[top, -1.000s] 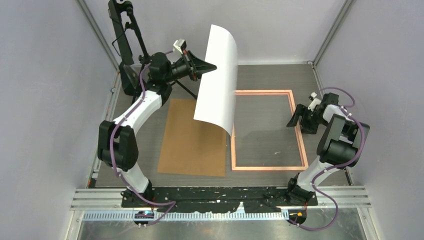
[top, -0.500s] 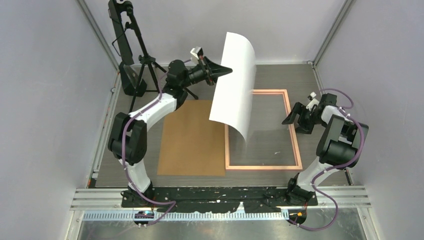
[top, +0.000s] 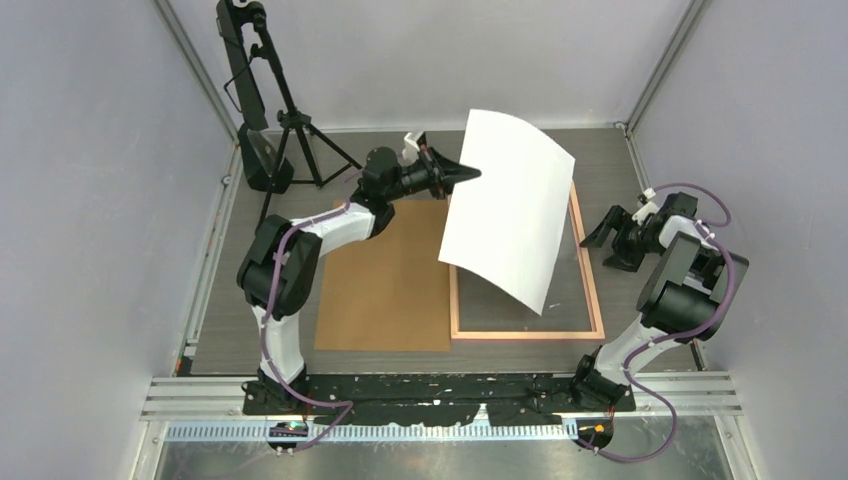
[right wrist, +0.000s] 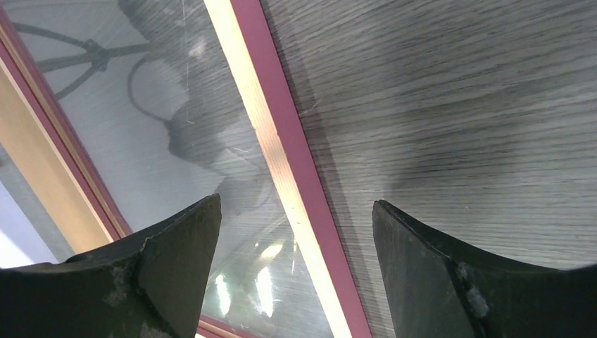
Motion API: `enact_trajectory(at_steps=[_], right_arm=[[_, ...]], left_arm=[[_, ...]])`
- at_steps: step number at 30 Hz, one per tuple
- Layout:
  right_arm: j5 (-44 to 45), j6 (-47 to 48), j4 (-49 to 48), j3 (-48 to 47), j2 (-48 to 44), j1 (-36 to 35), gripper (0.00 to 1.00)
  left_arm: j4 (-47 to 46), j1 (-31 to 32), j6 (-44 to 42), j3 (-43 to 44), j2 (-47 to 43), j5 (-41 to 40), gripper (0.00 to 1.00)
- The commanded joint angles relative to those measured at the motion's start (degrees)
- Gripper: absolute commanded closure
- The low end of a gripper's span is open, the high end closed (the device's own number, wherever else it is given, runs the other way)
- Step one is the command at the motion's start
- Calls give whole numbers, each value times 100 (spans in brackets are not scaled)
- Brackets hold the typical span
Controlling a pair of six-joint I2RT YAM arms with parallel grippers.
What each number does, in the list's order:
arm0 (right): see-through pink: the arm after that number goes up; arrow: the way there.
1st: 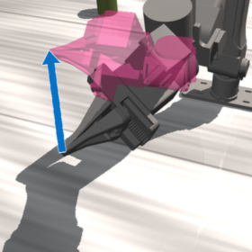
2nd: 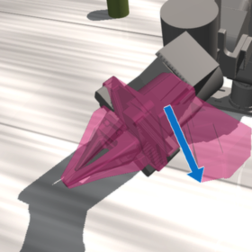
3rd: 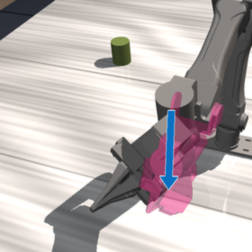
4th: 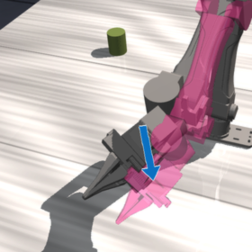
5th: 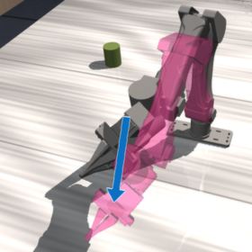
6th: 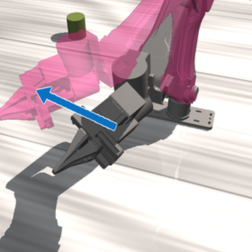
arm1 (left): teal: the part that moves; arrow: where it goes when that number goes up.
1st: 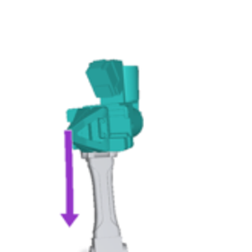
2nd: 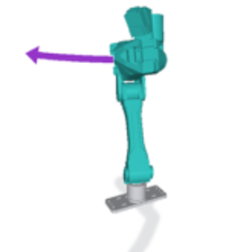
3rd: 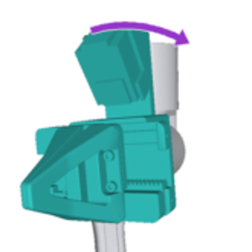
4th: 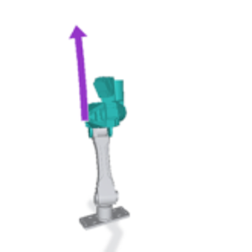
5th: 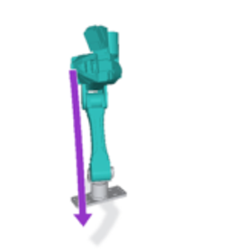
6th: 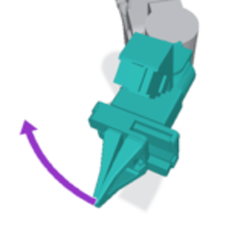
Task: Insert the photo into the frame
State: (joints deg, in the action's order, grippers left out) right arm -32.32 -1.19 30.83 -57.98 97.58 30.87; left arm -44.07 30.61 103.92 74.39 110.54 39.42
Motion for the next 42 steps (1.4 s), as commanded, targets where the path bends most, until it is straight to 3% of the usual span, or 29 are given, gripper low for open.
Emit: enact_trajectory(at_steps=[1,7,20,39,42], right_arm=[[-109,84,71,-194,-333,39,15],[-112,255,135,-192,-326,40,15],[13,488,27,28,-418,39,15],[15,567,-41,133,-414,42,16],[33,582,-27,129,-427,42,16]], left_arm=[[-254,-29,-398,-725,68,-218,100],[55,-42,-967,-1459,180,-436,100],[1689,-116,-1744,-1641,49,-870,100],[1619,117,-1125,-953,962,-889,100],[1581,180,-1070,-832,1111,-837,96]])
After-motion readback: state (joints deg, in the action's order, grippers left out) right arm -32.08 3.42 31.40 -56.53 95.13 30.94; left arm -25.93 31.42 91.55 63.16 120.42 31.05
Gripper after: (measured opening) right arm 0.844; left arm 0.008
